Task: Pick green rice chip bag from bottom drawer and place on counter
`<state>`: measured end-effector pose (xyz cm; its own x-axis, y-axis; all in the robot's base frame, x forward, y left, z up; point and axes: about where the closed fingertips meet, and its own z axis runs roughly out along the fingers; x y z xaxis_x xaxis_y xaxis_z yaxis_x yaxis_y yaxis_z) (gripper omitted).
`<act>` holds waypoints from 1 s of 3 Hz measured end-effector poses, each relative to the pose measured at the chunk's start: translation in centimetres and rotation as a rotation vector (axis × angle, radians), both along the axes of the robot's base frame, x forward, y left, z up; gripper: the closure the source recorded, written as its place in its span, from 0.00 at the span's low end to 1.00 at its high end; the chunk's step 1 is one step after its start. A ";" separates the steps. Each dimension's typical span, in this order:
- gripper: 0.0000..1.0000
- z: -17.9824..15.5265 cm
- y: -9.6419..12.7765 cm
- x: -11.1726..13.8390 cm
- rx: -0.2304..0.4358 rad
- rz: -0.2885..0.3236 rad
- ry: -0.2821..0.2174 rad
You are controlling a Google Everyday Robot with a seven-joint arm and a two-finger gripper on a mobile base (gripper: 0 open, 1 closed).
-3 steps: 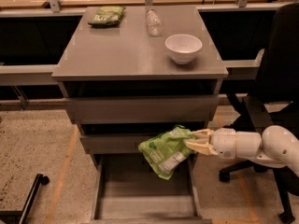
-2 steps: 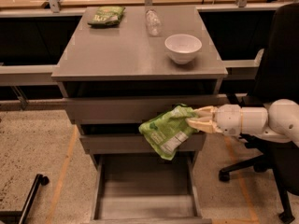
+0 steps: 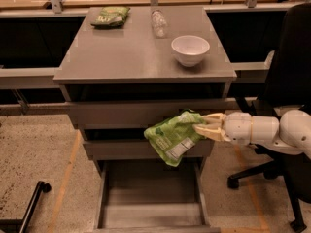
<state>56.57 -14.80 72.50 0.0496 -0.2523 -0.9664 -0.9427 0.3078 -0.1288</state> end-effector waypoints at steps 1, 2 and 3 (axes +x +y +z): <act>1.00 4.0 2.1 0.7 -0.060 0.040 -0.093; 1.00 8.8 5.3 1.7 -0.180 0.130 -0.178; 1.00 14.0 8.1 3.9 -0.345 0.225 -0.232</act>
Offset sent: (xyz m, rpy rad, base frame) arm 0.0352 0.1045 0.1605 -0.3639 -0.3057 0.2814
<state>60.48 -6.72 86.52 0.3444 -0.5148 -0.7851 -0.9154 0.0014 -0.4025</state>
